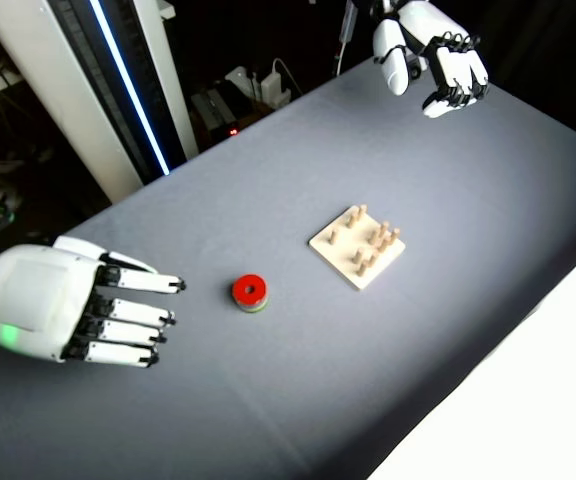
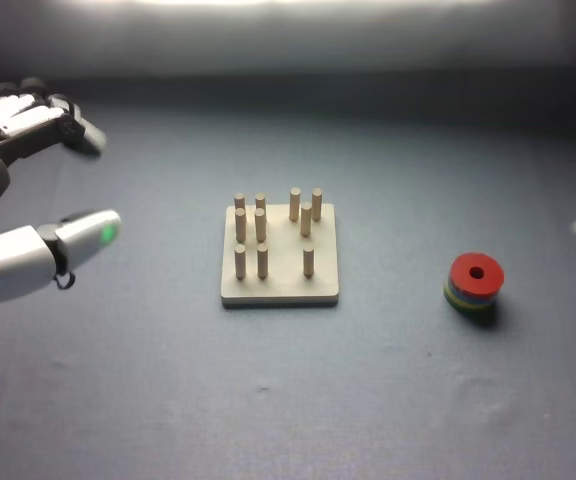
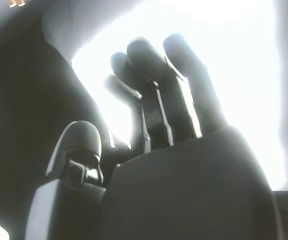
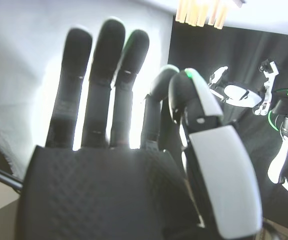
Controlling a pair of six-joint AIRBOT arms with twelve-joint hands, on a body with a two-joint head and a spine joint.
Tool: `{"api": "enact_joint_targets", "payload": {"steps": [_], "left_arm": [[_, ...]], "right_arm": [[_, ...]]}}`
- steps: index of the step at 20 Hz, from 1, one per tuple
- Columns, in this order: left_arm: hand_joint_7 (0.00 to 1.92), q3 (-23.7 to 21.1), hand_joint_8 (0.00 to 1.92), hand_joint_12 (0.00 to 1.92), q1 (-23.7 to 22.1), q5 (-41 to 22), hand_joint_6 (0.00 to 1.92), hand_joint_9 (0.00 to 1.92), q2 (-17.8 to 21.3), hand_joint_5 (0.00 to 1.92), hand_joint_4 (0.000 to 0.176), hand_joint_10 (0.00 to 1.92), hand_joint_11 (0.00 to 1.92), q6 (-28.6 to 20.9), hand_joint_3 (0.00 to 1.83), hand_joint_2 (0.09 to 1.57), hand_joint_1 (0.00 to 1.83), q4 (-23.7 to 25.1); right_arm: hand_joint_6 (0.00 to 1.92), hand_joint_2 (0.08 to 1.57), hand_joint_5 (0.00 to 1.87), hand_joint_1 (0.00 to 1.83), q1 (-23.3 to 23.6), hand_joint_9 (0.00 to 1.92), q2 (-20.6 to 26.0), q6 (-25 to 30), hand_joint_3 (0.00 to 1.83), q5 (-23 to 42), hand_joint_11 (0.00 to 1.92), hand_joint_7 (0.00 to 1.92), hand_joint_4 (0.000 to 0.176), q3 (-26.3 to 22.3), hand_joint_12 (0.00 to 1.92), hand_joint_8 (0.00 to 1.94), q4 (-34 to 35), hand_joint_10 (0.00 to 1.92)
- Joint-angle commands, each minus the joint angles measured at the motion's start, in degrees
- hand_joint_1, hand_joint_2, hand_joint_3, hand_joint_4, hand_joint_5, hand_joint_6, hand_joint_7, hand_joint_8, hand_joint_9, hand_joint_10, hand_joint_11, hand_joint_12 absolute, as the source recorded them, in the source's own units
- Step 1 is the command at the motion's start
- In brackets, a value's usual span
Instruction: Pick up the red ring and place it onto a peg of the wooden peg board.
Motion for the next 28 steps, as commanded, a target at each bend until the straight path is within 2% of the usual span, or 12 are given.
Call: {"api": "enact_joint_targets", "payload": {"steps": [1, 6, 7, 11, 12, 14, 17, 18, 22, 23, 27, 28], "left_arm": [[0.2, 0.2, 0.0, 0.69, -0.49, -7.45, 0.0, 0.18, -0.15, 0.4, 0.0, 0.02, 0.0, -0.29, 0.01, 1.14, 0.52, 0.26], [0.2, 0.22, 0.0, 0.7, -0.51, -7.57, 0.0, 0.19, -0.38, 0.39, 0.0, 0.0, 0.0, -0.35, 0.0, 1.15, 0.51, 0.26], [0.21, 0.23, 0.0, 0.71, -0.5, -7.54, 0.0, 0.2, -0.41, 0.39, 0.0, 0.0, 0.0, -0.37, 0.0, 1.15, 0.5, 0.25], [0.2, 0.24, 0.0, 0.7, -0.45, -7.52, 0.0, 0.19, -0.51, 0.38, 0.0, 0.01, 0.0, -0.42, 0.0, 1.15, 0.51, 0.26], [0.2, 0.25, 0.0, 0.68, -0.45, -7.52, 0.0, 0.19, -0.54, 0.38, 0.0, 0.0, 0.0, -0.42, 0.0, 1.15, 0.52, 0.26], [0.21, 0.28, 0.0, 0.74, -0.42, -7.52, 0.0, 0.2, -0.57, 0.4, 0.0, 0.0, 0.0, -0.49, 0.0, 1.14, 0.53, 0.26], [0.21, 0.33, 0.0, 0.73, -0.36, -7.5, 0.0, 0.2, -0.66, 0.41, 0.0, 0.0, 0.0, -0.62, 0.0, 1.14, 0.53, 0.26], [0.21, 0.36, 0.0, 0.7, -0.31, -7.49, 0.0, 0.19, -0.72, 0.41, 0.0, 0.0, 0.0, -0.69, 0.0, 1.15, 0.55, 0.26], [0.21, 0.45, 0.0, 0.69, -0.23, -7.52, 0.0, 0.19, -0.97, 0.41, 0.0, 0.0, 0.0, -0.94, 0.0, 1.14, 0.53, 0.26], [0.22, 0.49, 0.0, 0.74, -0.23, -7.52, 0.0, 0.2, -1.05, 0.41, 0.0, 0.0, 0.0, -0.94, 0.0, 1.13, 0.52, 0.26], [0.21, 0.56, 0.0, 0.69, -0.16, -7.53, 0.0, 0.19, -1.19, 0.41, 0.0, 0.0, 0.0, -1.16, 0.0, 1.12, 0.51, 0.25], [0.2, 0.59, 0.0, 0.66, -0.16, -7.53, 0.0, 0.17, -1.21, 0.41, 0.0, 0.0, 0.0, -1.25, 0.0, 1.12, 0.51, 0.25]], "right_arm": [[0.01, 1.26, 0.39, 0.73, 0.69, 0.39, 0.18, 0.39, 0.01, 6.45, 0.24, 0.38, 0.066, 0.36, 0.47, 0.01, 1.09, 0.02], [0.01, 1.25, 0.41, 0.89, 2.9, 0.4, -0.06, 0.4, 0.0, 3.81, 0.26, 0.41, 0.053, 0.73, 0.47, 0.01, -2.0, 0.01], [0.0, 1.22, 0.43, 0.92, 4.05, 0.44, -0.22, 0.41, 0.0, 2.77, 0.26, 0.45, 0.028, 0.95, 0.51, 0.0, -3.23, 0.0], [0.0, 1.1, 0.44, 0.99, 10.51, 0.47, -1.67, 1.42, 0.0, -4.47, 0.16, 0.49, 0.015, 3.1, 0.8, 0.0, -10.72, 0.0], [0.0, 1.06, 0.46, 1.01, 12.45, 0.48, -2.24, 1.86, 0.0, -6.7, 0.16, 0.5, 0.0, 3.85, 0.81, 0.0, -12.59, 0.0], [0.0, 1.02, 0.44, 0.97, 15.78, 0.47, -3.88, 4.02, 0.0, -11.05, 0.17, 0.48, 0.037, 5.94, 0.81, 0.0, -16.82, 0.0], [0.0, 0.99, 0.4, 1.0, 20.26, 0.51, -6.25, 6.87, 0.0, -16.25, 0.08, 0.47, 0.048, 8.54, 1.04, 0.0, -22.67, 0.0], [0.0, 0.99, 0.38, 0.99, 21.82, 0.48, -6.95, 6.89, 0.0, -18.12, 0.04, 0.45, 0.075, 9.08, 1.03, 0.0, -24.53, 0.0], [0.0, 0.97, 0.4, 1.0, 25.45, 0.52, -8.64, 6.9, 0.0, -22.66, 0.21, 0.46, 0.051, 10.47, 0.67, 0.0, -28.99, 0.0], [0.0, 0.97, 0.42, 1.0, 26.09, 0.57, -9.04, 6.9, 0.0, -23.78, 0.24, 0.49, 0.045, 10.85, 0.82, 0.0, -29.85, 0.0], [0.0, 1.0, 0.48, 1.08, 27.48, 0.61, -10.33, 6.9, 0.0, -26.35, 0.23, 0.57, 0.029, 11.95, 0.93, 0.01, -31.56, 0.01], [0.0, 0.99, 0.53, 1.06, 27.62, 0.73, -10.57, 6.9, 0.0, -26.61, 0.28, 0.68, 0.02, 12.12, 1.19, 0.03, -31.67, 0.06]]}}
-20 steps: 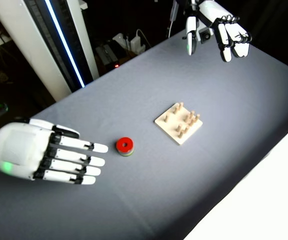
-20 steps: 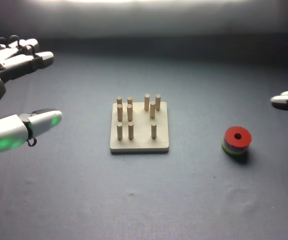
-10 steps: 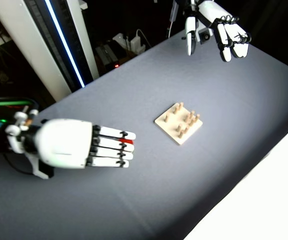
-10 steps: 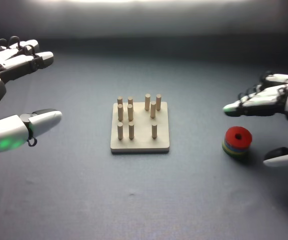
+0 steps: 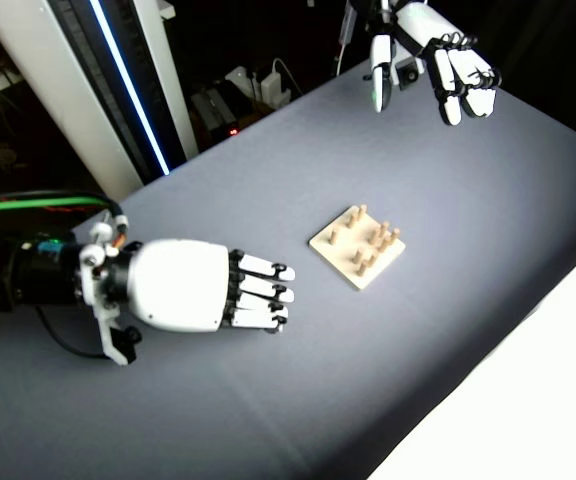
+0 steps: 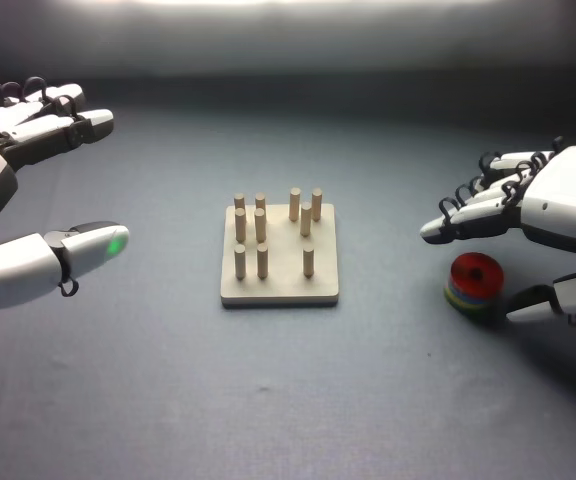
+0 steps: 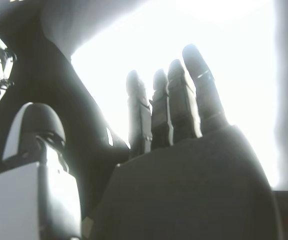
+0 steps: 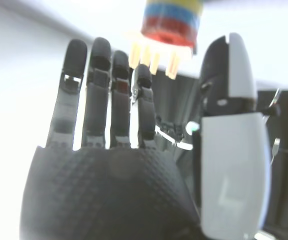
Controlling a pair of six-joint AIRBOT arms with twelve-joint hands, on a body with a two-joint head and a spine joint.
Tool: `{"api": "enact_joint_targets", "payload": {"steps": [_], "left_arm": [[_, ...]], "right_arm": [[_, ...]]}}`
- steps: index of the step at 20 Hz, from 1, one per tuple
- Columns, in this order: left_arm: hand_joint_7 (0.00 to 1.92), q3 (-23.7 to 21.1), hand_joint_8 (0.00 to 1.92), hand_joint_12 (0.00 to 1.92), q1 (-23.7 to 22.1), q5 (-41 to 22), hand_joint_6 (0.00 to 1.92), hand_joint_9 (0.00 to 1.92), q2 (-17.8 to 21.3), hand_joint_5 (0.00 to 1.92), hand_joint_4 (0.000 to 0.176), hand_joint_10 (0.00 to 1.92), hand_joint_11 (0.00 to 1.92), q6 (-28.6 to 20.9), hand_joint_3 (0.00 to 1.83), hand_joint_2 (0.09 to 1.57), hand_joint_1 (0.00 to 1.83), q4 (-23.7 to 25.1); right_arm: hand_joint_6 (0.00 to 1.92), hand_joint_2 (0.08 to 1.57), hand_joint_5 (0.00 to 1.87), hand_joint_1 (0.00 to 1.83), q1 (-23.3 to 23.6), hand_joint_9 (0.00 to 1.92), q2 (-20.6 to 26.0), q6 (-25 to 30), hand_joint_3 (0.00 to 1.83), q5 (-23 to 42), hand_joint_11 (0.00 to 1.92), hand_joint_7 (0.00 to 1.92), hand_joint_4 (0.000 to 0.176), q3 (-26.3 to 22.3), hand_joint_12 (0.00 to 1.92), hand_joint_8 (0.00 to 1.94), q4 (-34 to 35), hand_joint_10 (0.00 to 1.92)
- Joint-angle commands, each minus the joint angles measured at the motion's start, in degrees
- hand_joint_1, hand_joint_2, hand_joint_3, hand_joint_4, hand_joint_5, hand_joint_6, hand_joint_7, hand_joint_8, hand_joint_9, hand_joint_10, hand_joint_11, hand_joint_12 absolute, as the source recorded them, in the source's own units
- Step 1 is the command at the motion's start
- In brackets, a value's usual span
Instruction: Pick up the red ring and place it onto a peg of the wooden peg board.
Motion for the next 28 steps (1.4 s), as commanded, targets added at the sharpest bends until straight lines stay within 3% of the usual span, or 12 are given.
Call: {"api": "enact_joint_targets", "payload": {"steps": [1, 3, 4, 8, 10, 11, 12, 14, 18, 24, 26, 28], "left_arm": [[0.21, 0.27, 0.0, 0.65, -0.35, -6.96, 0.0, 0.18, -0.18, 0.42, 0.0, 0.0, 0.0, -0.27, 0.0, 1.12, 0.54, 0.25], [0.21, 0.31, 0.0, 0.65, -0.34, -6.96, 0.0, 0.18, -0.21, 0.42, 0.0, 0.0, 0.0, -0.31, 0.0, 1.11, 0.5, 0.25], [0.21, 0.35, 0.0, 0.65, -0.34, -6.96, 0.0, 0.19, -0.23, 0.43, 0.0, 0.01, 0.0, -0.35, 0.0, 1.12, 0.51, 0.25], [0.22, 0.45, 0.0, 0.66, -0.31, -6.95, 0.0, 0.18, -0.35, 0.43, 0.0, 0.01, 0.0, -0.51, 0.0, 1.11, 0.53, 0.24], [0.22, 0.47, 0.0, 0.72, -0.31, -6.97, 0.0, 0.2, -0.34, 0.43, 0.0, 0.01, 0.0, -0.56, 0.0, 1.12, 0.51, 0.24], [0.23, 0.48, 0.0, 0.72, -0.31, -6.97, 0.0, 0.2, -0.33, 0.44, 0.0, 0.01, 0.0, -0.57, 0.0, 1.12, 0.52, 0.25], [0.22, 0.49, 0.0, 0.69, -0.31, -6.98, 0.0, 0.19, -0.33, 0.42, 0.0, 0.0, 0.0, -0.58, 0.0, 1.12, 0.53, 0.26], [0.22, 0.51, 0.0, 0.7, -0.31, -7.02, 0.0, 0.2, -0.34, 0.43, 0.0, 0.0, 0.0, -0.61, 0.0, 1.12, 0.53, 0.26], [0.23, 0.53, 0.0, 0.77, -0.31, -7.15, 0.0, 0.22, -0.34, 0.44, 0.0, 0.0, 0.0, -0.72, 0.0, 1.12, 0.5, 0.35], [0.22, 0.53, 0.0, 0.71, -0.02, -7.55, 0.0, 0.19, -0.4, 0.43, 0.0, 0.0, 0.0, -0.94, 0.0, 1.13, 0.54, 0.28], [0.25, 0.45, 0.0, 0.78, 0.32, -8.02, 0.0, 0.22, -0.39, 0.44, 0.0, 0.01, 0.0, -1.19, 0.0, 1.12, 0.55, 0.07], [0.26, 0.41, 0.0, 0.85, 0.39, -8.17, 0.0, 0.24, -0.38, 0.45, 0.0, 0.01, 0.0, -1.25, 0.0, 1.12, 0.58, 0.01]], "right_arm": [[0.01, 0.99, 0.57, 1.08, 0.91, 0.81, 0.02, 0.32, 0.0, 5.13, 0.3, 0.75, 0.021, 0.31, 1.43, 0.05, 1.48, 0.12], [0.0, 1.01, 0.56, 1.04, 1.0, 0.46, -0.22, 0.32, 0.0, 5.03, 0.17, 0.73, 0.059, 0.47, 1.7, 0.11, 1.46, 0.99], [0.0, 0.98, 0.6, 1.06, 1.03, 0.45, -0.31, 0.32, 0.0, 4.99, 0.24, 0.76, 0.024, 0.51, 1.74, 0.15, 1.46, 1.16], [0.0, 1.01, 0.64, 1.03, 1.1, 0.49, -0.96, 0.31, 0.0, 4.66, 0.18, 0.78, 0.043, 0.82, 1.68, 0.05, 1.05, 0.93], [0.0, 1.08, 0.68, 0.97, 1.22, 0.3, -1.22, 0.31, 0.0, 4.44, 0.06, 0.69, 0.053, 0.98, 1.85, 0.33, 0.83, 1.31], [0.02, 1.07, 0.76, 1.05, 1.25, 0.44, -1.29, 0.31, 0.0, 4.37, 0.07, 0.73, 0.0, 1.04, 1.81, 0.39, 0.8, 1.14], [0.02, 1.06, 0.81, 1.09, 1.27, 0.48, -1.37, 0.3, 0.0, 4.29, 0.16, 0.76, 0.0, 1.14, 1.71, 0.41, 0.8, 1.09], [0.89, 1.15, 0.88, 1.22, 1.35, 0.68, -1.64, 0.24, 0.01, 3.89, 0.42, 0.92, 0.0, 1.43, 1.75, 1.24, 0.77, 1.2], [1.07, 1.13, 0.92, 1.37, 1.42, 0.82, -1.99, 0.23, 0.0, 2.8, 0.6, 1.0, 0.0, 2.04, 1.48, 0.92, 0.78, 1.33], [1.05, 1.14, 0.91, 1.21, 1.96, 0.85, -2.18, 0.23, 0.0, 3.49, 0.65, 0.95, 0.012, 1.91, 1.61, 1.11, 0.78, 1.14], [0.95, 1.13, 0.92, 1.35, 2.81, 0.84, -2.18, 0.23, 0.0, 5.14, 0.61, 0.98, 0.0, 1.51, 1.55, 1.03, 0.79, 1.37], [1.02, 1.14, 0.88, 1.23, 3.11, 0.9, -2.18, 0.23, 0.0, 5.6, 0.64, 1.0, 0.0, 1.39, 1.45, 1.11, 0.79, 1.05]]}}
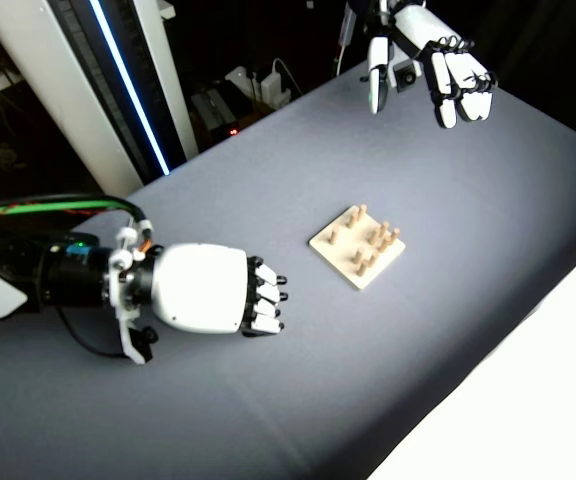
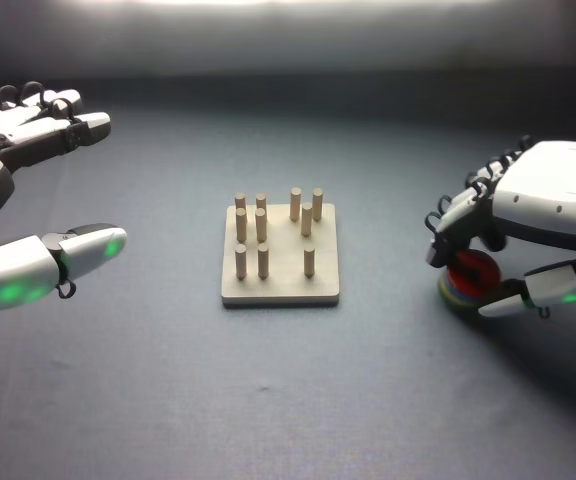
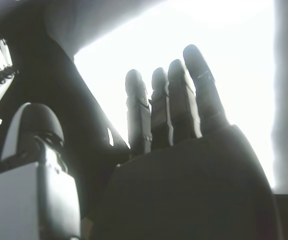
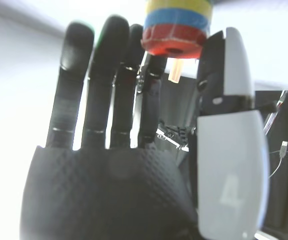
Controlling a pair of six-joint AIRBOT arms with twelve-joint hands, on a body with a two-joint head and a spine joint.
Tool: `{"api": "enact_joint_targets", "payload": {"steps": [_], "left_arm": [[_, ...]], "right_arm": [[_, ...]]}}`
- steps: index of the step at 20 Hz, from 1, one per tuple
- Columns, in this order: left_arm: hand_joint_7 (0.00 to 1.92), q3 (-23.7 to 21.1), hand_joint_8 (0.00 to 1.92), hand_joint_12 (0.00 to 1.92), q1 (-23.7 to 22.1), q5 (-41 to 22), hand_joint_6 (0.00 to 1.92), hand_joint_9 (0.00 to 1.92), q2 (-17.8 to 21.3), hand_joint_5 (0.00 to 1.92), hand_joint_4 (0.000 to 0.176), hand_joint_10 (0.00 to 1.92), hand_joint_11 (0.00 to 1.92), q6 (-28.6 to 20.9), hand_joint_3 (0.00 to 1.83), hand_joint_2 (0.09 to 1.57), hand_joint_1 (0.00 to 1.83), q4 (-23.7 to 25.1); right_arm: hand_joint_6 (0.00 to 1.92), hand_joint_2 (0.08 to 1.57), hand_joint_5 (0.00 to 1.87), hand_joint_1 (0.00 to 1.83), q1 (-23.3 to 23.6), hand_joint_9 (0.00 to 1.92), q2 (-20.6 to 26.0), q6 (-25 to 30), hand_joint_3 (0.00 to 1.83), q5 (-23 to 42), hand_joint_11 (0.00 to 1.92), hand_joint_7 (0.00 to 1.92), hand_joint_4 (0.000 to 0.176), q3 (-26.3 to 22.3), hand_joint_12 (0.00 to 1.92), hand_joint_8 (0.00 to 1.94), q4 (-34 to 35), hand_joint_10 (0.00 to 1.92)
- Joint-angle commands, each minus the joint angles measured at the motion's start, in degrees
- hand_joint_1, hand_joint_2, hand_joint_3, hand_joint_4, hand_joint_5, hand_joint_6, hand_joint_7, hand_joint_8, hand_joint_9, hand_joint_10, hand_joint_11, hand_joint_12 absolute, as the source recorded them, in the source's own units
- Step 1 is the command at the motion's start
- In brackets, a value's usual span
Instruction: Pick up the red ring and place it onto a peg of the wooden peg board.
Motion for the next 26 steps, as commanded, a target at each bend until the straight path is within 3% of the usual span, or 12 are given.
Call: {"api": "enact_joint_targets", "payload": {"steps": [1, 3, 4, 6, 13, 18, 19, 20, 21, 22, 24, 26], "left_arm": [[0.25, 0.28, 0.0, 0.8, -0.16, -7.45, 0.0, 0.23, -0.08, 0.44, 0.0, 0.0, 0.0, -0.44, 0.0, 1.12, 0.55, 0.42], [0.25, 0.15, 0.0, 0.71, 0.07, -7.8, 0.0, 0.21, -0.05, 0.43, 0.0, 0.0, 0.0, -0.51, 0.0, 1.11, 0.57, 0.32], [0.24, 0.06, 0.0, 0.67, 0.24, -8.04, 0.0, 0.19, -0.04, 0.42, 0.0, 0.0, 0.0, -0.52, 0.0, 1.12, 0.57, 0.22], [0.26, 0.01, 0.0, 0.73, 0.47, -8.43, 0.0, 0.21, -0.04, 0.43, 0.0, 0.01, 0.0, -0.65, 0.0, 1.11, 0.58, 0.02], [0.25, -0.58, 0.0, 0.75, 2.03, -9.86, 0.0, 0.24, 0.1, 0.42, 0.0, 0.0, 0.0, -0.88, 0.0, 1.1, 0.66, -0.76], [0.28, -0.72, 0.0, 0.87, 2.44, -10.06, 0.0, 0.27, 0.03, 0.4, 0.002, 0.01, 0.0, -0.91, 0.0, 1.1, 0.65, -1.37], [0.28, -0.75, 0.0, 0.93, 2.6, -10.08, 0.0, 0.28, 0.02, 0.39, 0.013, 0.01, 0.0, -0.92, 0.0, 1.1, 0.66, -1.53], [0.27, -0.79, 0.0, 0.94, 2.76, -10.17, 0.0, 0.26, 0.01, 0.39, 0.053, 0.0, 0.0, -0.92, 0.0, 1.1, 0.68, -1.74], [0.27, -0.82, 0.0, 0.91, 2.88, -10.31, 0.0, 0.25, 0.01, 0.38, 0.07, 0.0, 0.0, -0.92, 0.0, 1.11, 0.7, -1.91], [0.27, -0.88, 0.0, 0.91, 3.0, -10.44, 0.0, 0.25, 0.02, 0.38, 0.07, 0.0, 0.0, -0.92, 0.0, 1.11, 0.7, -2.11], [0.26, -0.89, 0.0, 0.95, 3.29, -10.65, 0.0, 0.27, 0.02, 0.37, 0.062, 0.0, 0.0, -0.92, 0.0, 1.1, 0.64, -2.6], [0.23, -0.92, 0.0, 0.87, 3.66, -10.98, 0.0, 0.23, 0.02, 0.36, 0.036, 0.0, 0.0, -0.92, 0.0, 1.1, 0.63, -3.13]], "right_arm": [[1.01, 1.15, 0.88, 1.23, 0.72, 0.84, 0.11, 0.17, 0.0, 5.9, 0.55, 0.98, 0.0, 0.08, 1.53, 1.18, 1.73, 1.09], [1.08, 1.16, 0.86, 1.21, 1.47, 0.79, 0.11, 0.17, 0.0, 6.91, 0.5, 0.95, 0.0, -0.16, 1.5, 1.17, 1.71, 1.0], [1.03, 1.15, 0.89, 1.33, 2.2, 0.79, 0.08, 0.17, 0.0, 7.77, 0.52, 0.97, 0.0, -0.34, 1.48, 1.12, 1.7, 1.27], [1.12, 1.13, 0.87, 1.37, 3.68, 0.84, -0.34, 0.17, 0.0, 9.11, 0.61, 1.03, 0.0, -0.41, 1.33, 0.95, 1.68, 1.23], [1.12, 1.1, 0.88, 1.38, 8.28, 0.95, -2.78, -0.1, 0.0, 10.19, 0.86, 1.07, 0.0, 0.66, 1.04, 0.77, 0.62, 1.13], [1.0, 1.09, 0.92, 1.39, 9.8, 0.98, -4.95, -0.1, 0.0, 10.29, 0.81, 1.11, 0.0, 1.23, 1.09, 0.71, -0.16, 1.15], [0.95, 1.08, 0.95, 1.39, 9.96, 1.0, -5.39, -0.1, 0.0, 10.28, 0.83, 1.12, 0.0, 1.38, 1.09, 0.69, -0.32, 1.12], [0.95, 1.08, 0.96, 1.49, 10.06, 1.01, -5.89, -0.1, 0.0, 10.27, 0.73, 1.08, 0.0, 1.53, 1.47, 0.74, -0.41, 1.02], [0.98, 1.09, 0.95, 1.5, 10.11, 0.98, -6.29, -0.1, 0.0, 10.26, 0.72, 1.05, 0.0, 1.68, 1.5, 0.78, -0.43, 1.05], [0.98, 1.09, 0.95, 1.5, 10.15, 0.98, -6.76, -0.1, 0.0, 10.25, 0.72, 1.05, 0.0, 1.88, 1.5, 0.78, -0.44, 1.05], [0.94, 1.09, 0.96, 1.39, 10.19, 0.98, -7.82, -0.1, 0.0, 10.17, 0.83, 1.06, 0.0, 2.38, 1.21, 0.79, -0.45, 1.16], [0.88, 1.07, 0.99, 1.39, 10.31, 1.0, -8.93, -0.1, 0.0, 10.12, 0.87, 1.11, 0.0, 2.89, 1.23, 0.73, -0.45, 1.13]]}}
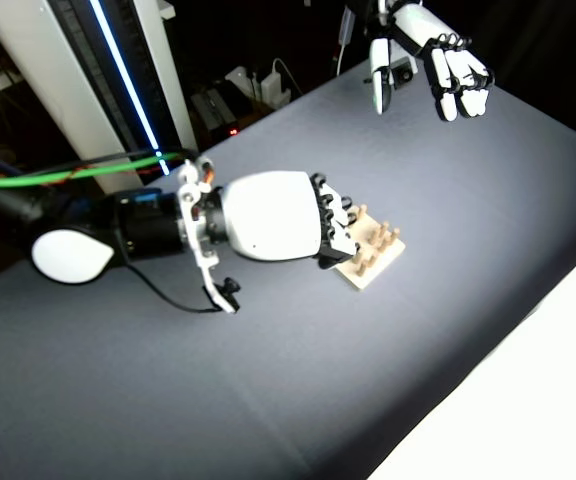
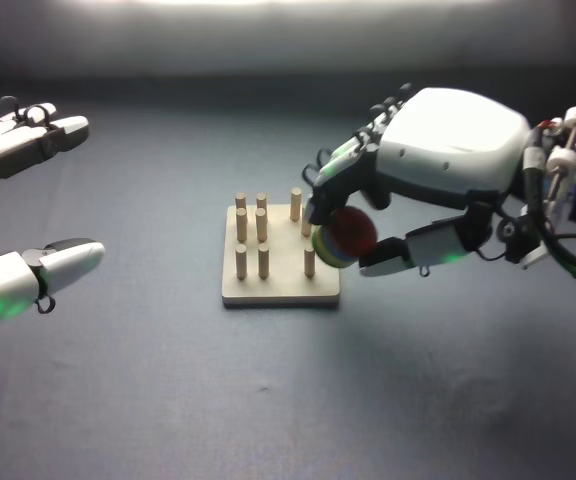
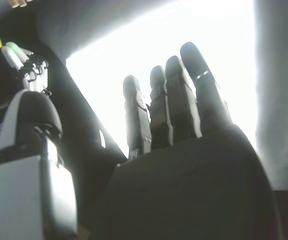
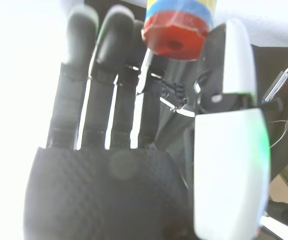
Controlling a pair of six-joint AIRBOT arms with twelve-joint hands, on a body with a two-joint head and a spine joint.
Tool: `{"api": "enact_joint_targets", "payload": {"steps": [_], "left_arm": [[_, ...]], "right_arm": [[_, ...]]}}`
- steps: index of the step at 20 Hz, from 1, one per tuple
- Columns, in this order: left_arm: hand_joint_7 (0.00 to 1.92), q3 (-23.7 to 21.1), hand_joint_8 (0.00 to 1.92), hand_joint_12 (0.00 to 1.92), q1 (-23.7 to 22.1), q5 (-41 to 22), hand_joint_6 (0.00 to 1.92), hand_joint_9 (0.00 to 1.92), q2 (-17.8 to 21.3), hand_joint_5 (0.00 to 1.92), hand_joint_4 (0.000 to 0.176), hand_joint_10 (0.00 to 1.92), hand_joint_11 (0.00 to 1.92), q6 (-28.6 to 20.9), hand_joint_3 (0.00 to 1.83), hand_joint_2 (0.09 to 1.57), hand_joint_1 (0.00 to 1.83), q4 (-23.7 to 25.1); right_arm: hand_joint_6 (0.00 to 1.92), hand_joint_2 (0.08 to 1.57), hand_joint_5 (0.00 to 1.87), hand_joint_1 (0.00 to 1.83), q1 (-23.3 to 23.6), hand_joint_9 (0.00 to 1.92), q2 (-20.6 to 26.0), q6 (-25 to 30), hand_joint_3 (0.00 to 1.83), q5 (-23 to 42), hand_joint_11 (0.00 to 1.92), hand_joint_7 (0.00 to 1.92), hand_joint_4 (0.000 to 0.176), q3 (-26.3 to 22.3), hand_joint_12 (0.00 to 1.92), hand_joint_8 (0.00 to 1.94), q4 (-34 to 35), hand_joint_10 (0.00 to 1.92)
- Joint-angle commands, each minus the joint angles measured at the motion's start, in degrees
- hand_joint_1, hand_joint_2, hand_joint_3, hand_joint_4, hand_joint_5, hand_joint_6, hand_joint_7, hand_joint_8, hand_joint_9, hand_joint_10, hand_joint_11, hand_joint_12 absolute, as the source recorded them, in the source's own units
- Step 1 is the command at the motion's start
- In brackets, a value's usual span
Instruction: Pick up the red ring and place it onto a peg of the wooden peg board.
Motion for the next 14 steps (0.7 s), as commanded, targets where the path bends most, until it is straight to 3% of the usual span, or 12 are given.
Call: {"api": "enact_joint_targets", "payload": {"steps": [1, 3, 4, 5, 8, 10, 11, 12, 13, 14], "left_arm": [[0.19, -0.03, 0.0, 0.78, -0.17, -7.38, 0.0, 0.2, 0.0, 0.35, 0.042, 0.0, 0.0, -0.2, 0.0, 1.1, 0.62, -0.11], [0.29, 0.01, 0.01, 0.85, 0.01, -7.79, 0.01, 0.25, 0.0, 0.39, 0.021, 0.01, 0.0, -0.2, 0.0, 1.11, 0.67, -0.53], [0.29, 0.03, 0.01, 0.85, 0.02, -7.86, 0.01, 0.25, 0.0, 0.39, 0.021, 0.01, 0.0, -0.19, 0.0, 1.11, 0.67, -0.56], [0.28, 0.07, 0.0, 0.76, 0.02, -7.87, 0.0, 0.22, 0.0, 0.38, 0.042, 0.01, 0.0, -0.19, 0.0, 1.11, 0.67, -0.56], [0.25, 0.13, 0.0, 0.87, 0.02, -7.86, 0.0, 0.24, -0.02, 0.37, 0.07, 0.01, 0.0, -0.2, 0.0, 1.11, 0.64, -0.57], [0.28, 0.17, 0.0, 0.93, 0.02, -7.85, 0.0, 0.28, -0.02, 0.35, 0.073, 0.01, 0.0, -0.26, 0.0, 1.1, 0.62, -0.6], [0.32, 0.2, 0.01, 1.07, 0.02, -7.86, 0.0, 0.33, -0.04, 0.36, 0.043, 0.02, 0.0, -0.29, 0.0, 1.09, 0.63, -0.6], [0.32, 0.21, 0.01, 1.07, 0.02, -7.85, 0.0, 0.33, -0.04, 0.36, 0.043, 0.02, 0.0, -0.29, 0.0, 1.09, 0.63, -0.6], [0.34, 0.23, 0.0, 1.02, 0.02, -7.85, 0.0, 0.32, -0.04, 0.37, 0.066, 0.01, 0.0, -0.29, 0.0, 1.09, 0.68, -0.6], [0.34, 0.24, 0.0, 1.02, 0.02, -7.85, 0.0, 0.32, -0.04, 0.37, 0.066, 0.01, 0.0, -0.31, 0.0, 1.09, 0.68, -0.6]], "right_arm": [[0.9, 1.07, 0.99, 1.39, 0.76, 1.01, -0.33, 0.11, 0.0, 6.13, 0.86, 1.12, 0.0, 0.38, 1.24, 0.72, 2.13, 1.12], [0.91, 1.06, 1.02, 1.39, 0.76, 0.98, -1.25, 0.11, 0.0, 5.6, 0.78, 1.15, 0.0, 1.0, 1.24, 0.66, 2.13, 1.1], [0.91, 1.06, 1.02, 1.39, 0.76, 0.98, -1.57, 0.11, 0.0, 5.29, 0.78, 1.15, 0.0, 1.28, 1.24, 0.66, 2.14, 1.1], [0.92, 1.07, 1.01, 1.39, 0.77, 0.97, -1.91, 0.11, 0.0, 4.85, 0.75, 1.15, 0.0, 1.61, 1.23, 0.67, 2.18, 1.11], [0.91, 1.05, 1.03, 1.39, 0.95, 1.0, -2.85, 0.11, 0.0, 3.71, 0.8, 1.19, 0.0, 2.51, 1.15, 0.56, 2.27, 1.06], [0.92, 1.06, 1.02, 1.39, 1.01, 1.0, -3.37, 0.11, 0.0, 3.33, 0.8, 1.18, 0.0, 2.96, 1.11, 0.57, 2.27, 1.05], [0.91, 1.06, 1.01, 1.39, 1.06, 1.01, -3.57, 0.11, 0.0, 3.17, 0.84, 1.13, 0.0, 3.12, 1.14, 0.66, 2.28, 1.08], [0.91, 1.06, 1.01, 1.39, 1.09, 1.01, -3.75, 0.11, 0.0, 2.99, 0.84, 1.13, 0.0, 3.28, 1.14, 0.66, 2.28, 1.08], [0.96, 1.07, 0.99, 1.39, 1.11, 0.98, -3.91, 0.11, 0.0, 2.83, 0.8, 1.11, 0.0, 3.43, 1.15, 0.71, 2.28, 1.1], [0.96, 1.07, 0.99, 1.39, 1.11, 0.98, -4.07, 0.11, 0.0, 2.67, 0.8, 1.11, 0.0, 3.59, 1.15, 0.71, 2.28, 1.1]]}}
